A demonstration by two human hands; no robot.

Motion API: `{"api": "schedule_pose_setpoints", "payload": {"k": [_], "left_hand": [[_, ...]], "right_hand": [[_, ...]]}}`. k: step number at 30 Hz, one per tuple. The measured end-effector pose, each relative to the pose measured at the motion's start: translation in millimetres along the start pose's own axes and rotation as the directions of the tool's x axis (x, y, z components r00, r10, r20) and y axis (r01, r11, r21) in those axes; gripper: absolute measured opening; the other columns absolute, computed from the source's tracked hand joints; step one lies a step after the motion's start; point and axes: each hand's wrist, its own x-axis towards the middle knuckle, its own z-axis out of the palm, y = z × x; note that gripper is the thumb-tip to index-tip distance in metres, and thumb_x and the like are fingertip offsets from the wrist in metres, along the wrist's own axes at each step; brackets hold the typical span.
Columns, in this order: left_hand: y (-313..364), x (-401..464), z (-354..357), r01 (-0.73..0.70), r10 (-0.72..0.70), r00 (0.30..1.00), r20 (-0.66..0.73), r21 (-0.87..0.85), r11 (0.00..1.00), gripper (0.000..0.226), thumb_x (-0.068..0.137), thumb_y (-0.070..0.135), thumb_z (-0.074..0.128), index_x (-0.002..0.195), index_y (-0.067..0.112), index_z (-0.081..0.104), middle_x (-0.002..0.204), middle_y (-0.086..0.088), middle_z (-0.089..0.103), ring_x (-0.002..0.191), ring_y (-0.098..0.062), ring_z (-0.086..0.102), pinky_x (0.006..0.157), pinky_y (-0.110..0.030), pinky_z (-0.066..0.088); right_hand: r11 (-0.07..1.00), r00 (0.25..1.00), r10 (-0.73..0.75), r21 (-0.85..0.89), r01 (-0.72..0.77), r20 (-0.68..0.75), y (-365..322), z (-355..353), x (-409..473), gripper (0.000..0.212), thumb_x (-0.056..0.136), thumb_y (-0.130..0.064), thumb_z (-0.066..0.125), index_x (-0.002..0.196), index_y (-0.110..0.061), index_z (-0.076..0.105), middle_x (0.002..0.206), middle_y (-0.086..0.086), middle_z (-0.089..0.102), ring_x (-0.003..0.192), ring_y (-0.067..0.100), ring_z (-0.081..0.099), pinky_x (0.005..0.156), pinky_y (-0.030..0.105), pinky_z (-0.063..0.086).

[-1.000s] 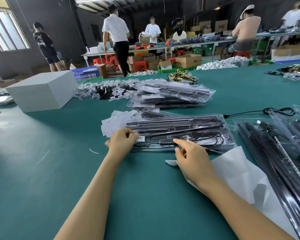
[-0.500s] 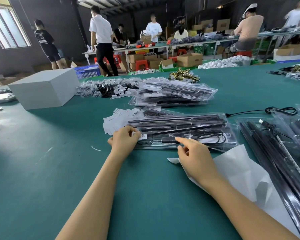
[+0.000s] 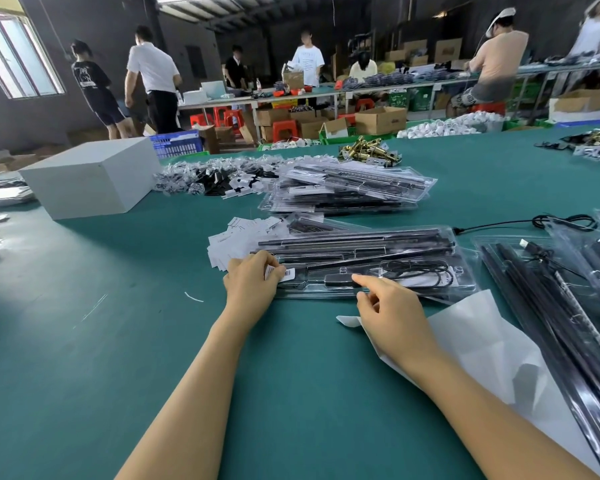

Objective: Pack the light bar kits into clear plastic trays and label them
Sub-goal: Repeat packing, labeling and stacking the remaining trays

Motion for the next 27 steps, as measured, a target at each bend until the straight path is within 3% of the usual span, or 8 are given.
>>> {"api": "schedule_pose_setpoints", "payload": {"k": [6, 17, 21, 27], "left_hand": [[-2.7, -3.5, 4.8, 0.006, -0.006, 1.000, -0.003, 0.052, 0.999, 0.020, 0.093, 0.041, 0.056, 0.090, 0.022, 0.051, 0.105, 0.005, 0.058, 0.109, -0.025, 0.036, 0.088, -0.034, 0.027], [1.6, -2.8, 12.0, 0.059, -0.055, 0.998, -0.037, 0.137, 0.989, 0.052, 0.077, 0.069, 0.059, 0.095, 0.021, 0.051, 0.111, 0.005, 0.057, 0.112, -0.026, 0.036, 0.088, -0.035, 0.026], [7.7, -1.0, 13.7, 0.121, -0.112, 0.990, -0.080, 0.123, 0.985, 0.052, 0.079, 0.069, 0.057, 0.090, 0.019, 0.048, 0.102, 0.004, 0.059, 0.110, -0.027, 0.038, 0.087, -0.036, 0.027], [3.7, 0.0, 15.1, 0.141, -0.133, 0.983, -0.129, 0.057, 0.988, 0.034, 0.089, 0.053, 0.055, 0.089, 0.020, 0.046, 0.096, 0.008, 0.057, 0.100, -0.020, 0.032, 0.088, -0.036, 0.023]], "right_hand": [[1.000, 1.000, 0.003, 0.001, -0.003, 0.005, 0.6, -1.4, -1.9, 0.037, 0.093, -0.014, 0.052, 0.127, -0.021, 0.061, 0.089, -0.004, 0.061, 0.062, 0.000, 0.047, 0.066, 0.022, 0.039], [1.000, 1.000, 0.000, -0.011, 0.000, 0.017, 0.9, -1.5, -1.8, 0.037, 0.093, -0.015, 0.052, 0.129, -0.022, 0.060, 0.088, -0.008, 0.057, 0.057, 0.002, 0.047, 0.062, 0.018, 0.033], [1.000, 1.000, -0.002, -0.009, 0.002, 0.017, 0.1, -1.6, -2.0, 0.037, 0.093, -0.014, 0.051, 0.128, -0.021, 0.060, 0.084, -0.006, 0.058, 0.057, 0.002, 0.044, 0.061, 0.021, 0.032], [1.000, 1.000, -0.004, -0.008, 0.004, 0.023, -0.9, -2.1, -1.6, 0.036, 0.094, -0.014, 0.051, 0.127, -0.022, 0.061, 0.083, -0.005, 0.058, 0.057, 0.001, 0.043, 0.057, 0.017, 0.029]]}}
